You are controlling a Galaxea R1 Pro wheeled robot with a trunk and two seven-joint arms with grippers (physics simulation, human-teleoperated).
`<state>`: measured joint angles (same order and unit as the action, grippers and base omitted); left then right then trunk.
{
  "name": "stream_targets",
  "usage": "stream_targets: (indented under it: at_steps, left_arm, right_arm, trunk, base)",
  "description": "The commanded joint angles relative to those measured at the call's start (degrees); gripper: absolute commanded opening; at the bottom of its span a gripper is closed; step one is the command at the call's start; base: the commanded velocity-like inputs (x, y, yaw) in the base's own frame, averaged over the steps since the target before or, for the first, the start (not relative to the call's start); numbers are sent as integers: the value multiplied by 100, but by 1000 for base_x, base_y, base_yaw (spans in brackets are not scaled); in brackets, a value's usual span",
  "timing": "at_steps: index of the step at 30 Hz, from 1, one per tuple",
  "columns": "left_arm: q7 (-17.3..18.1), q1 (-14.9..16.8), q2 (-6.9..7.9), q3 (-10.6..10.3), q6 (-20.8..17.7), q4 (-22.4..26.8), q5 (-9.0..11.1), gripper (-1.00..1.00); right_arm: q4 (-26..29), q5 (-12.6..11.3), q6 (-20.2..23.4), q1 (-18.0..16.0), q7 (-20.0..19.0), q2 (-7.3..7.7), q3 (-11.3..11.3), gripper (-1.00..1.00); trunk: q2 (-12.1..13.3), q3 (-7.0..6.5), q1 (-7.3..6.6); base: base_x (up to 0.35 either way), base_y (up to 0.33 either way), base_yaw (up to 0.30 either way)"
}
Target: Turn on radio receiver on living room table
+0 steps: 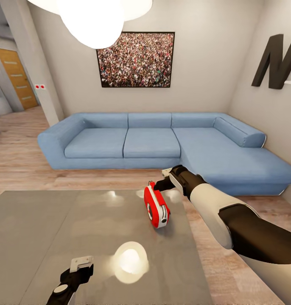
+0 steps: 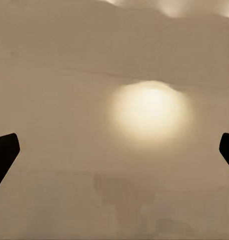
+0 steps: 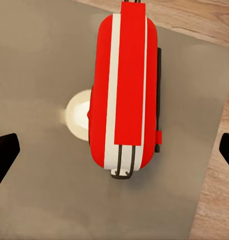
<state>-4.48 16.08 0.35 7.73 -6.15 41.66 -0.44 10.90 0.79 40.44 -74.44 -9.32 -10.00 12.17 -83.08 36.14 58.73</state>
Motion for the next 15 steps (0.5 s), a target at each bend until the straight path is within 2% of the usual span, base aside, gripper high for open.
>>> stream_targets:
  at_steps: [1,15]
  left_arm:
    - [0,0,0,0,0,0,0,100]
    - [15,0,-2,-4,0,0,7,100]
  right_arm:
    - [0,0,0,0,0,0,-2,100]
    - [0,0,-97,0,-5,0,5,100]
  trunk:
    - [0,10,0]
    - [0,139,0]
  base:
    - [0,0,0]
    - [0,0,0]
